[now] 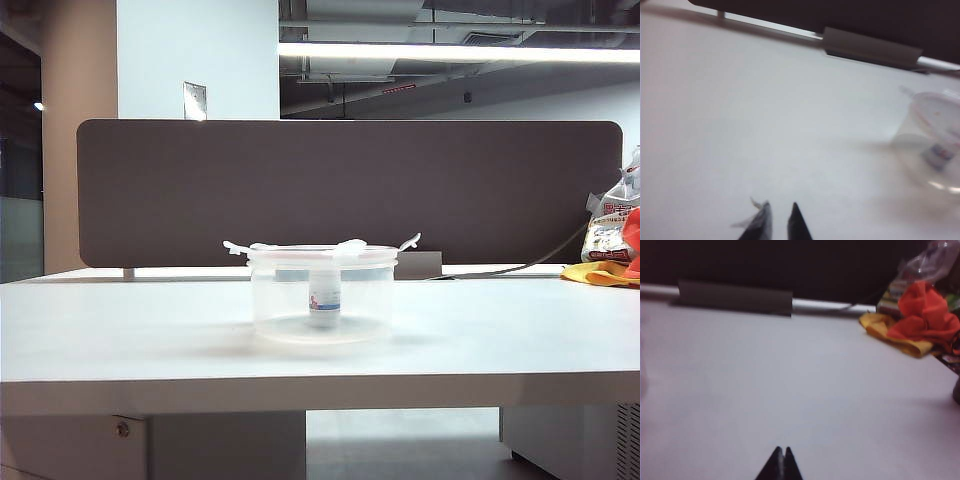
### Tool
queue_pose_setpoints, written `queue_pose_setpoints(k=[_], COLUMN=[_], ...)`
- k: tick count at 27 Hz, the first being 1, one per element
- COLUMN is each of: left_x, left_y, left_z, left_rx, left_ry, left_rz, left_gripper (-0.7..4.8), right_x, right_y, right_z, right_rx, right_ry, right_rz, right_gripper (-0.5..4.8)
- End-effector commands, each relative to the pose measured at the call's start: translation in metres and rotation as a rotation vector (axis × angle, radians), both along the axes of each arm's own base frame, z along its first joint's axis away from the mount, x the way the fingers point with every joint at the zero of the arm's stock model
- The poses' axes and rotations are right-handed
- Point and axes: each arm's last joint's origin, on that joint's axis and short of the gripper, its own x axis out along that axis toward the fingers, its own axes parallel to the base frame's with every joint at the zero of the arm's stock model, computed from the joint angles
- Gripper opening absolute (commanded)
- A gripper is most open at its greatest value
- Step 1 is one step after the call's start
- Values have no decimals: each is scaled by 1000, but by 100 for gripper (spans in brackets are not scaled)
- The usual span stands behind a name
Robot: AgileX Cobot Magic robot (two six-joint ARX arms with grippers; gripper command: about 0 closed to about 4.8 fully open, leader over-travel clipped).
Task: Remove the lid of the round box, pick up the small white medicine bottle inside, and place it on the table.
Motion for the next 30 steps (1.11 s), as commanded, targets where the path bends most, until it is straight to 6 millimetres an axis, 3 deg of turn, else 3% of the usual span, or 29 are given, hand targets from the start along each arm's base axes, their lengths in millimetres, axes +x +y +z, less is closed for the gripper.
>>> queue_pose_setpoints(k=[1, 6, 12, 15, 23, 30], left_x=[0, 0, 0, 0, -5, -17], left_y=[-1, -2, -2, -3, -4, -6], left_z=[3, 8, 4, 6, 29, 65], left_rx=[-79, -233, -432, -321, -171, -123], left_ry=[-16, -37, 41, 7, -86, -151], left_rz=[-21, -43, -31, -58, -128, -148], left_gripper=[52, 52, 51, -3, -6, -6], right_x=[0, -1, -3, -6, -13, 0], right_y=[0, 0, 0, 0, 0, 6], right_z=[7, 13, 23, 33, 52, 75], right_rx=[93, 217, 220, 221, 236, 253], right_ry=[-74, -139, -166, -175, -65, 60], right_rz=[0, 11, 17, 18, 10, 90], right_gripper=[0, 0, -1, -1, -1, -2])
